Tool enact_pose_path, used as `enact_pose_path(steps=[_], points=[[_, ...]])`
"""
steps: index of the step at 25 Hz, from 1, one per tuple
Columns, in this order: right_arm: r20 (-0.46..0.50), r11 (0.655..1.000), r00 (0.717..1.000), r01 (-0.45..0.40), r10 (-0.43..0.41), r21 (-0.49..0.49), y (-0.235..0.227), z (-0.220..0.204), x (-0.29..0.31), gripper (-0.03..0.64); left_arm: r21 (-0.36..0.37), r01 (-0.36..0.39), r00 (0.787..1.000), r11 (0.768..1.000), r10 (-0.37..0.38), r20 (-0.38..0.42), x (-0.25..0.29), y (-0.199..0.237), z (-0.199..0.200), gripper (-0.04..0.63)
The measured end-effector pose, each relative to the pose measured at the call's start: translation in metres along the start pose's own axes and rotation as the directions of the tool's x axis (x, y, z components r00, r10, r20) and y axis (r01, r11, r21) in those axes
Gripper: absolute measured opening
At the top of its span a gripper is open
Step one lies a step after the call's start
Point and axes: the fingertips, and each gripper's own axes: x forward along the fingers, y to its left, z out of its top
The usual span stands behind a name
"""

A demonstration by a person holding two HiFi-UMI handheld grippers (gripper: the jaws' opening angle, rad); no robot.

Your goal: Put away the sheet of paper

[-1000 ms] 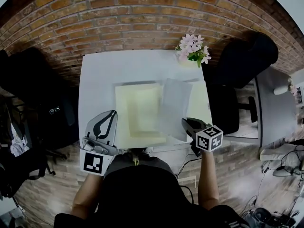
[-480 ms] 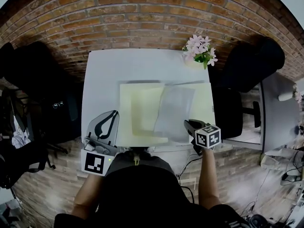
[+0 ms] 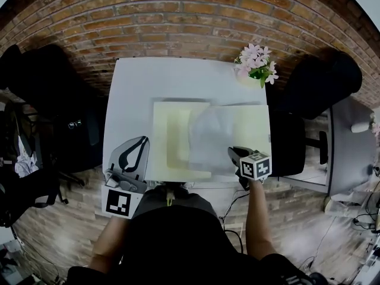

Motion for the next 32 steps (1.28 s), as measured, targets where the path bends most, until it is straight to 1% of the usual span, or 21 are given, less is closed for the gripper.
enact_pose_path(steps=[6, 13, 21, 25, 32], points=[[0.008, 0.996, 1.0, -0.014, 0.014, 0.091, -0.009, -0.003, 0.01, 0.015, 0.003, -0.017, 1.0, 1.0, 0.017, -0.011, -0.003, 0.007, -0.003, 0.029], [-0.005, 0.984, 1.0, 0.004, -0.003, 0.178, -0.021, -0.022, 0.007, 0.015, -0.004, -0.023, 1.0, 1.0, 0.023, -0.018, -0.001, 0.011, -0.006, 0.028], [-0.036, 0.978, 0.999, -0.02, 0.027, 0.206, -0.024, -0.026, 0.034, 0.015, -0.007, -0.023, 0.999, 1.0, 0.023, -0.027, 0.005, 0.01, -0.008, 0.029], [-0.017, 0.974, 0.998, -0.051, 0.057, 0.222, -0.021, -0.016, 0.044, 0.015, 0.0, -0.035, 0.999, 0.999, 0.035, -0.037, 0.005, 0.014, -0.009, 0.029], [-0.018, 0.974, 0.994, -0.099, 0.105, 0.205, -0.001, -0.007, 0.064, 0.015, -0.004, -0.065, 0.997, 0.998, 0.064, -0.046, 0.0, 0.021, -0.012, 0.028]])
